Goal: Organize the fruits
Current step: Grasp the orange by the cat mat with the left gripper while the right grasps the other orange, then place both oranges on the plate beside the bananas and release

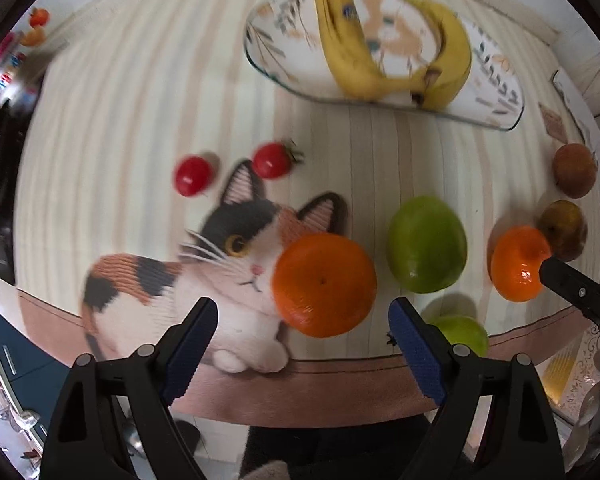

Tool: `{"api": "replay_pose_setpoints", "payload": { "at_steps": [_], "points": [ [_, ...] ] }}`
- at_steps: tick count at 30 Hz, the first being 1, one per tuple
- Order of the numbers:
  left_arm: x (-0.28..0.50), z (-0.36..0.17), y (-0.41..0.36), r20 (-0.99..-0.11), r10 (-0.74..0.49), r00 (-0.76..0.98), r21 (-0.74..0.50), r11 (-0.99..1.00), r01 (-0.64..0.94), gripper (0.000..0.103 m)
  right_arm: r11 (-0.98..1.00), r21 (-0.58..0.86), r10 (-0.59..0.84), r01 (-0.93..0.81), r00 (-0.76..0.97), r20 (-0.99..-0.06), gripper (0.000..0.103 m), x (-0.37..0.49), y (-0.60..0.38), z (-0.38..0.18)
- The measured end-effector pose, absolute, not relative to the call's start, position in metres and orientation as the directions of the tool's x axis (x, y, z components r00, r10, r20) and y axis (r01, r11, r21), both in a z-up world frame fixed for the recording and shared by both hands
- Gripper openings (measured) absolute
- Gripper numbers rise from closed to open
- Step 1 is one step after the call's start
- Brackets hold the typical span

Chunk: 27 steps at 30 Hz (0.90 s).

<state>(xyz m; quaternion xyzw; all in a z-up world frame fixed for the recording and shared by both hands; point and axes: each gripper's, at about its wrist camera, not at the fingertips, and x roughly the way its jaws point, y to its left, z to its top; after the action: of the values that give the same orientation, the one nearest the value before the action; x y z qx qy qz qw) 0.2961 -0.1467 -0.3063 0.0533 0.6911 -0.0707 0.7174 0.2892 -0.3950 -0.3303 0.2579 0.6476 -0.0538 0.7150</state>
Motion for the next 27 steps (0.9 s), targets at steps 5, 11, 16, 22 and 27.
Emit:
{"api": "replay_pose_setpoints", "payload": {
  "at_steps": [5,11,16,22,27],
  "points": [
    [0.303,-0.335,-0.155,-0.999,-0.024,-0.022,-0.027,0.985,0.169,0.087,0.870,0.288,0.262,0.401,0.120,-0.958,0.093,0.297,-0.389,-0.353],
    [0.308,-0.352,-0.159,-0.999,-0.005,-0.042,-0.012,0.986,0.169,0.073,0.889,0.254,0.240,0.382,0.086,-0.967,0.093,0.309,-0.373,-0.371],
    [0.308,-0.357,-0.162,-0.999,-0.010,-0.035,-0.016,0.984,0.180,0.064,0.909,0.217,0.203,0.355,0.078,-0.976,0.092,0.319,-0.357,-0.375],
    [0.302,-0.357,-0.165,-1.000,-0.010,-0.010,-0.012,0.984,0.180,0.062,0.937,0.142,0.122,0.318,0.082,-0.989,0.077,0.321,-0.342,-0.376],
    [0.298,-0.350,-0.162,-1.000,-0.010,-0.003,-0.011,0.986,0.167,0.061,0.943,0.122,0.092,0.309,0.109,-0.990,0.069,0.322,-0.334,-0.376]
  ]
}}
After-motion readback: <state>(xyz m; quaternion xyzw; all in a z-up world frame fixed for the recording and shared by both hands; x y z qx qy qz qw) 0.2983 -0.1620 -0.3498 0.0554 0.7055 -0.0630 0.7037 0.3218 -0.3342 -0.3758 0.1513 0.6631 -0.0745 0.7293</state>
